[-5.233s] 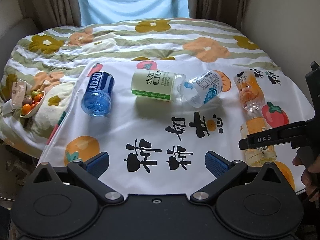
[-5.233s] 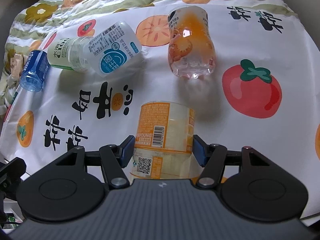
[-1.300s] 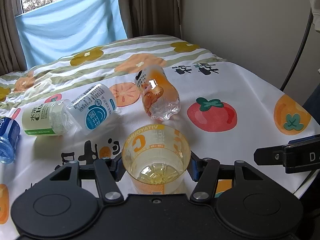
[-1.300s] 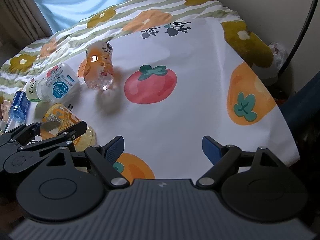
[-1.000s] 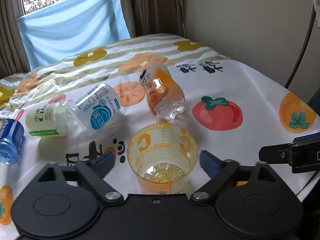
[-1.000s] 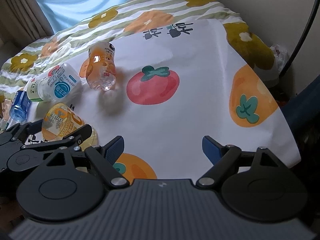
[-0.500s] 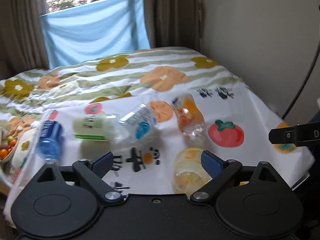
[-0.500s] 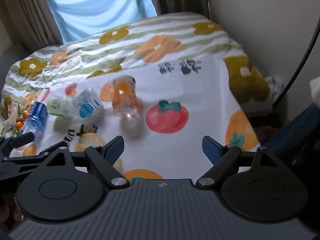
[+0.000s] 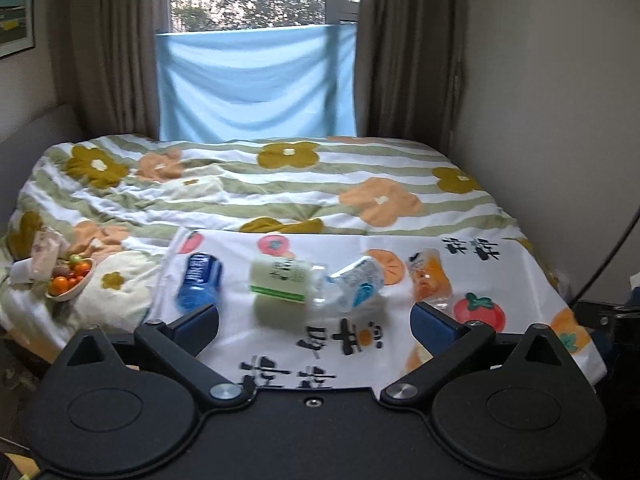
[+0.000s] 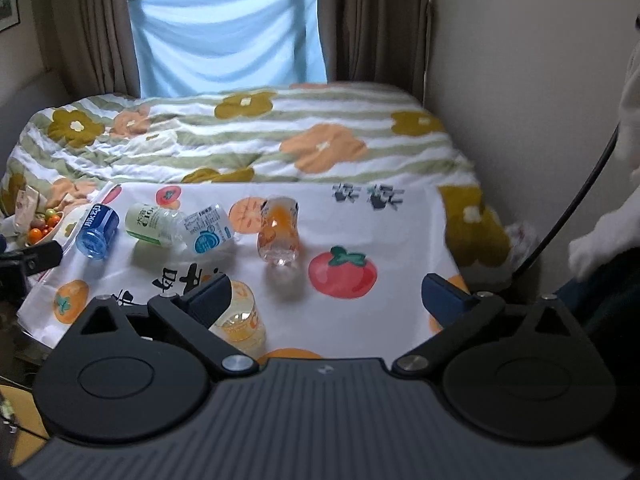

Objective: Flip cup upright

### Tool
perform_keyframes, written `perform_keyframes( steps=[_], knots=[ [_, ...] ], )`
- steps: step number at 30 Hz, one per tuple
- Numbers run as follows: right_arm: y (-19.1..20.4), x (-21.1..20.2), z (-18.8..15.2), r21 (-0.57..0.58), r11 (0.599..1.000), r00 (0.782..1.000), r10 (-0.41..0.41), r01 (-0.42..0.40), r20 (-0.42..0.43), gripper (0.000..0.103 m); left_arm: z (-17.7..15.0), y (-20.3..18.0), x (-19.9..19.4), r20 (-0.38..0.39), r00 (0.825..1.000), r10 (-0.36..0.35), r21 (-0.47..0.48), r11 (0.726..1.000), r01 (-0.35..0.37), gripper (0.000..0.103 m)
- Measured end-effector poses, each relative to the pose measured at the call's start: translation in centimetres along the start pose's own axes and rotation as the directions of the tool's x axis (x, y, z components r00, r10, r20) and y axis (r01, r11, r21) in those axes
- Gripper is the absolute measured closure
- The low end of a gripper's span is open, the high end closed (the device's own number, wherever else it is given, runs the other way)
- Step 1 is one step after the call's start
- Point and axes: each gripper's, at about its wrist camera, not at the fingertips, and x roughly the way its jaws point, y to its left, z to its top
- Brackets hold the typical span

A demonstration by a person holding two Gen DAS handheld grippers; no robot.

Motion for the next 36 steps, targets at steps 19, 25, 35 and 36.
perform_keyframes(
  steps=[19, 25, 35, 36],
  knots=[
    [2.0, -1.8, -2.2, 0.004, 0.999, 0.999, -0.053, 0.053, -0.001, 0.000, -1.8, 1.8, -2.0, 0.024, 1.000, 0.007, 0.027, 1.000, -0.008, 0.000],
    [2.1, -1.9, -2.2, 0.009, 0.998, 0.999, -0.055, 0.055, -0.003, 0.000, -1.8, 1.9, -2.1, 0.022, 1.000, 0.008, 0.032, 0.999, -0.008, 0.000],
    [2.1, -1.9, -2.2, 0.015, 0.999, 0.999, -0.049, 0.049, -0.009, 0.000, -1.6, 1.6, -2.2, 0.027, 1.000, 0.002, 0.045, 0.999, -0.003, 0.000],
    [2.0, -1.9, -2.2, 0.015, 0.999, 0.999, -0.049, 0.049, -0.009, 0.000, -1.6, 1.6, -2.2, 0.028, 1.000, 0.003, 0.047, 0.999, -0.005, 0.000]
  ],
)
